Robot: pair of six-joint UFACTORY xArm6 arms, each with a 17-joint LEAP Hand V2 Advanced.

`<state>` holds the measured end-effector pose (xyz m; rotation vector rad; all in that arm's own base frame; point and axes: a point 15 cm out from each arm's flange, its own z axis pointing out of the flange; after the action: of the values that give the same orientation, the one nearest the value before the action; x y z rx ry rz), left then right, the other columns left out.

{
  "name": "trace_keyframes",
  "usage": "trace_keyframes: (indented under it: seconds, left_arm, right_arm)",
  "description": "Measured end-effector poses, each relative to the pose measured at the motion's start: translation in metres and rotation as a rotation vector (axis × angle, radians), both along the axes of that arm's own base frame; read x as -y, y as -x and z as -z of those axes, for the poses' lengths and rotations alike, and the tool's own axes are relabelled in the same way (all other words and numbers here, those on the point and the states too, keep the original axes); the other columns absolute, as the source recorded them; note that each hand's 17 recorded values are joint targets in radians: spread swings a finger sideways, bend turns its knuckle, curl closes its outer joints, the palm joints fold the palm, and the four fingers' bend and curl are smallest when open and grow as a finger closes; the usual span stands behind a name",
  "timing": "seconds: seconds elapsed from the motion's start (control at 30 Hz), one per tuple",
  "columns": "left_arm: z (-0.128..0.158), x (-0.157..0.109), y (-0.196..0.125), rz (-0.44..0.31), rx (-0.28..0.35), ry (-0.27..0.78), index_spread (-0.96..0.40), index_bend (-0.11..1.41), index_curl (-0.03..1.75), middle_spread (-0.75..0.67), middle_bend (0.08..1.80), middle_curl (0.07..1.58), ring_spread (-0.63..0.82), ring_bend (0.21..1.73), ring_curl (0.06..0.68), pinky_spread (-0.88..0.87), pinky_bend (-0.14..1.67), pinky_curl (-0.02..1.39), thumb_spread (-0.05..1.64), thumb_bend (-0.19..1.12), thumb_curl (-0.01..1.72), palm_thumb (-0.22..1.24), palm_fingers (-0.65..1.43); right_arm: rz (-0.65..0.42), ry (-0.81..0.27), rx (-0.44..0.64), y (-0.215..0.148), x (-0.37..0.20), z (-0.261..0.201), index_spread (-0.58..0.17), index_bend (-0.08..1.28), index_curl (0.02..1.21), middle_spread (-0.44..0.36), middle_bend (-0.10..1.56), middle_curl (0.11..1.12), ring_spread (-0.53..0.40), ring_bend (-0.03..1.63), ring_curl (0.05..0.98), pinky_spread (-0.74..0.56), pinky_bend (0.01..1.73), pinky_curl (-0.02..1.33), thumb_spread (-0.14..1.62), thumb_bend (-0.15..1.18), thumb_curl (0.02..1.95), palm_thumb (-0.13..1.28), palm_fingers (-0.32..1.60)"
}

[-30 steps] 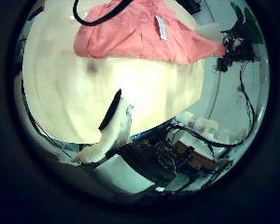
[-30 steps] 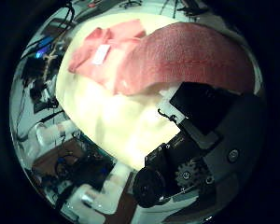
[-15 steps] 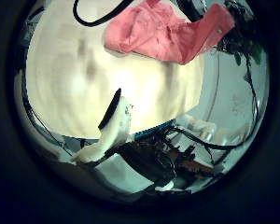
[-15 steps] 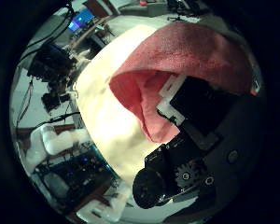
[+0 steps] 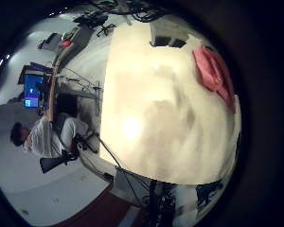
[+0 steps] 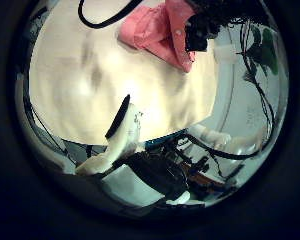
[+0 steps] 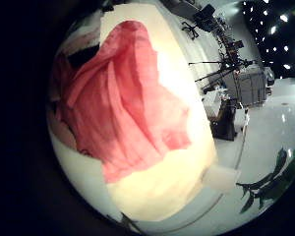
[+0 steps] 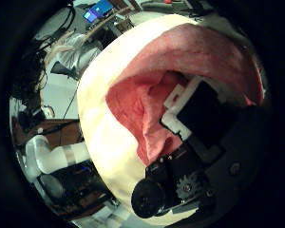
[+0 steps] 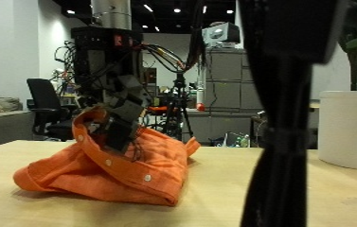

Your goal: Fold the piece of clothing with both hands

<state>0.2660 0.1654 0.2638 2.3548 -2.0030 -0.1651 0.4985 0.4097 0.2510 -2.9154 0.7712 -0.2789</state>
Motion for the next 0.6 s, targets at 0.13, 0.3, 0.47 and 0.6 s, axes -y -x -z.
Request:
trace_keyframes:
  seconds: [0.13, 0.3, 0.47, 0.6]
  left_arm:
    - [-0.001, 0.003, -0.002, 0.006, 0.006, -0.001, 0.08, 0.17, 0.34, 0.12, 0.19, 0.32, 0.32, 0.47, 0.218, 0.20, 0.36, 0.33, 1.25, -0.01, 0.25, 0.40, 0.16]
    - [-0.004, 0.014, -0.001, 0.026, 0.014, 0.004, 0.08, 0.17, 0.34, 0.12, 0.18, 0.32, 0.32, 0.48, 0.216, 0.20, 0.36, 0.33, 1.25, -0.01, 0.25, 0.40, 0.16]
    - [-0.011, 0.025, -0.003, 0.048, 0.025, 0.002, 0.07, 0.17, 0.34, 0.12, 0.18, 0.32, 0.32, 0.48, 0.214, 0.20, 0.36, 0.33, 1.25, -0.01, 0.25, 0.40, 0.16]
    - [-0.023, 0.031, 0.002, 0.057, 0.037, -0.004, 0.07, 0.17, 0.34, 0.12, 0.19, 0.32, 0.32, 0.48, 0.213, 0.20, 0.36, 0.32, 1.24, -0.01, 0.25, 0.41, 0.17]
  right_arm:
    - [-0.028, -0.069, -0.009, 0.003, 0.001, -0.031, -0.398, 0.54, 0.59, -0.150, 0.93, 0.60, -0.329, 1.12, 0.502, -0.34, 1.03, 0.52, 1.17, -0.02, 0.61, 0.93, 0.26]
    - [-0.032, -0.168, -0.050, 0.015, 0.018, -0.084, -0.425, 0.39, 0.50, -0.089, 0.60, 0.48, -0.217, 1.02, 0.453, -0.03, 1.09, 0.51, 1.13, -0.05, 0.56, 0.78, -0.01]
    - [0.023, -0.212, -0.012, 0.012, 0.066, -0.147, -0.453, 0.28, 0.42, -0.043, 0.46, 0.40, -0.024, 0.87, 0.375, 0.23, 1.06, 0.46, 1.12, -0.04, 0.50, 0.66, -0.02]
    - [0.047, -0.235, 0.018, 0.036, 0.098, -0.206, -0.452, 0.26, 0.40, -0.019, 0.44, 0.39, 0.072, 0.77, 0.328, 0.35, 0.96, 0.41, 1.11, -0.03, 0.47, 0.64, -0.01]
